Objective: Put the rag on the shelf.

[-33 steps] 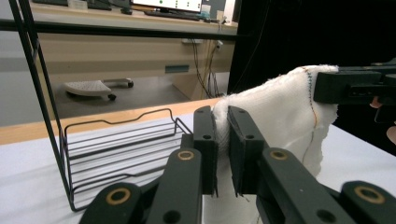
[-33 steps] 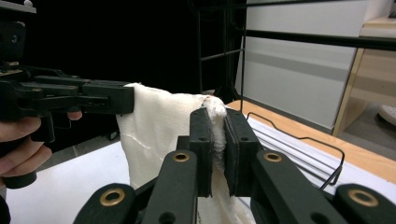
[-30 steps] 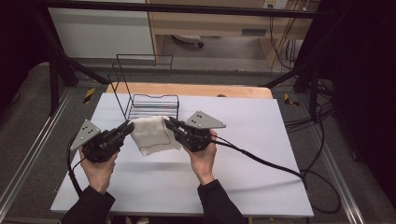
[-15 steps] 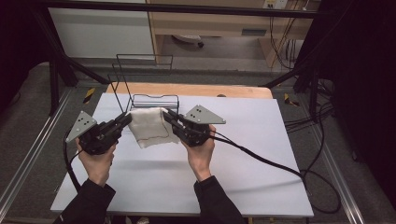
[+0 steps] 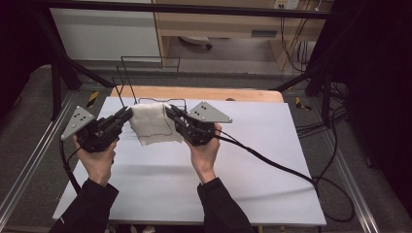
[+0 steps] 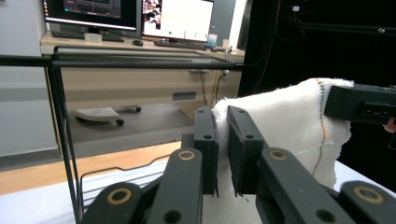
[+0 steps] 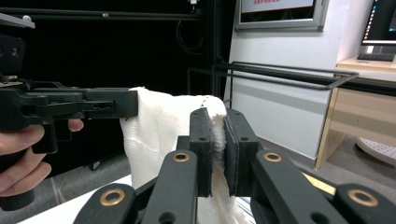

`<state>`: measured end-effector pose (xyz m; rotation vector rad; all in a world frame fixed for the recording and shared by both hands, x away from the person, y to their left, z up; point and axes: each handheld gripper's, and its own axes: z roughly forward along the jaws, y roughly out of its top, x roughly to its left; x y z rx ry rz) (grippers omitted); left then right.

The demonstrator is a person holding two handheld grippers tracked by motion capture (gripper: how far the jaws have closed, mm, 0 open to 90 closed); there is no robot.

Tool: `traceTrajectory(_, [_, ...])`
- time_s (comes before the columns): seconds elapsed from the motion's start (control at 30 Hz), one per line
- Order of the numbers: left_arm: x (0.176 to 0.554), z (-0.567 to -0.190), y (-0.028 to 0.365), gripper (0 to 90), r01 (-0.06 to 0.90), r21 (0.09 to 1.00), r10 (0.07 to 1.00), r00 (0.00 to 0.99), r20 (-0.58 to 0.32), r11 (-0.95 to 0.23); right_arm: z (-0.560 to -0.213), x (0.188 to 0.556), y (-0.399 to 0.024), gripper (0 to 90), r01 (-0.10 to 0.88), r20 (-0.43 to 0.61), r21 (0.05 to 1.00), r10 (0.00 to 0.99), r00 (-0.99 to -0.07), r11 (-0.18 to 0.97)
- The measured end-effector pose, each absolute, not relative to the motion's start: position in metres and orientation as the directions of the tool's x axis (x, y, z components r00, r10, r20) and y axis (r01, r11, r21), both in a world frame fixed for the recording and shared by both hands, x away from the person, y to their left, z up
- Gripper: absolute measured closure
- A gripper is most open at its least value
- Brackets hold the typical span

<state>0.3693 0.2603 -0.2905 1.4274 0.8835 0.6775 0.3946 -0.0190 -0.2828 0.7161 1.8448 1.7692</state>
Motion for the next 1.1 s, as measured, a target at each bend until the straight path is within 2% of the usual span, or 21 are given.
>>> traceTrajectory(1.1, [0.388, -0.245, 0.271, 82.4, 0.036, 0.994, 0.852, 0.512, -0.108, 0.104, -0.240, 0.411, -0.002, 82.9, -0.026, -0.017, 1.000, 0.690, -0.723, -0.003])
